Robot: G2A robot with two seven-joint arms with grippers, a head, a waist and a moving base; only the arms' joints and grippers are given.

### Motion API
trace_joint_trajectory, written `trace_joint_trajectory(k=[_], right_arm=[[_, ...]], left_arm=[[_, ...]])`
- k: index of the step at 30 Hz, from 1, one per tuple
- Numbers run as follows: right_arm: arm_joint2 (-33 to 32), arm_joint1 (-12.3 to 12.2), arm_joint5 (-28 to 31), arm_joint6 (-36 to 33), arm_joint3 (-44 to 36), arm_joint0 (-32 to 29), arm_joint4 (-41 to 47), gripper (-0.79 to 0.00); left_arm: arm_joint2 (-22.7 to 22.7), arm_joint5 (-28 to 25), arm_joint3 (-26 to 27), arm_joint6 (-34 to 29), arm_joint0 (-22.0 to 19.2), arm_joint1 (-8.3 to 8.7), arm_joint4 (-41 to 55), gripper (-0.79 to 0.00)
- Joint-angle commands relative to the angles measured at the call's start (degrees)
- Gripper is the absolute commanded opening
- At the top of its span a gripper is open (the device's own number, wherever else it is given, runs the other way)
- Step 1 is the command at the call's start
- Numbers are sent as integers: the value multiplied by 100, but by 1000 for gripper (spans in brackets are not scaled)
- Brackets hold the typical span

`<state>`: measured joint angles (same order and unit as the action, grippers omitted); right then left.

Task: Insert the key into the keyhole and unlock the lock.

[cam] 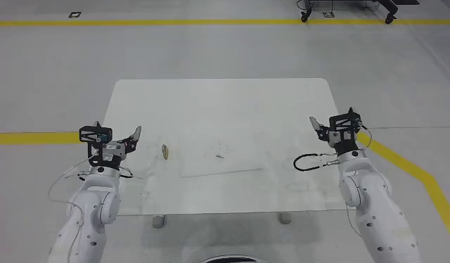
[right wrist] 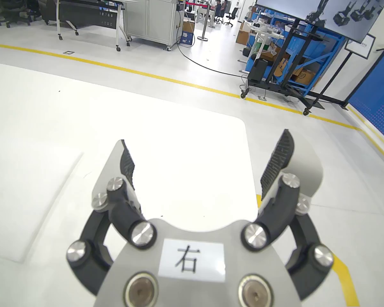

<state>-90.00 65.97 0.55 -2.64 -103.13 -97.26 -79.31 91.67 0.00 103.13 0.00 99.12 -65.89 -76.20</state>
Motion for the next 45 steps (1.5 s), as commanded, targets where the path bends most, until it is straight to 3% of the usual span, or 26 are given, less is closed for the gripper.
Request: trace_joint_trajectory(k=[1, 10, 18, 22, 26, 34, 40, 45], right_arm=[[168, 1, 178, -134, -15, 124, -224, 0], [1857, 139, 922, -1213, 470, 1292, -1467, 0], [2821, 313, 2055, -1530, 1555, 2405, -1343, 0], [3150, 383, 2613, -1575, 1910, 2754, -1192, -102], [3395, 445, 3222, -1625, 2231, 3036, -887, -65], [3788, 561, 4328, -1709, 2829, 3540, -192, -200], [4136, 692, 4463, -1813, 3184, 3852, 77, -376], [4368, 778, 4493, -1830, 3314, 4019, 159, -409]], left_arm=[[0, 0, 0, 0, 0, 0, 0, 0], [0, 0, 0, 0, 0, 0, 0, 0], [0, 0, 0, 0, 0, 0, 0, 0], [0, 0, 0, 0, 0, 0, 0, 0], [0, 0, 0, 0, 0, 0, 0, 0], [0, 0, 0, 0, 0, 0, 0, 0], [0, 0, 0, 0, 0, 0, 0, 0], [0, 0, 0, 0, 0, 0, 0, 0]])
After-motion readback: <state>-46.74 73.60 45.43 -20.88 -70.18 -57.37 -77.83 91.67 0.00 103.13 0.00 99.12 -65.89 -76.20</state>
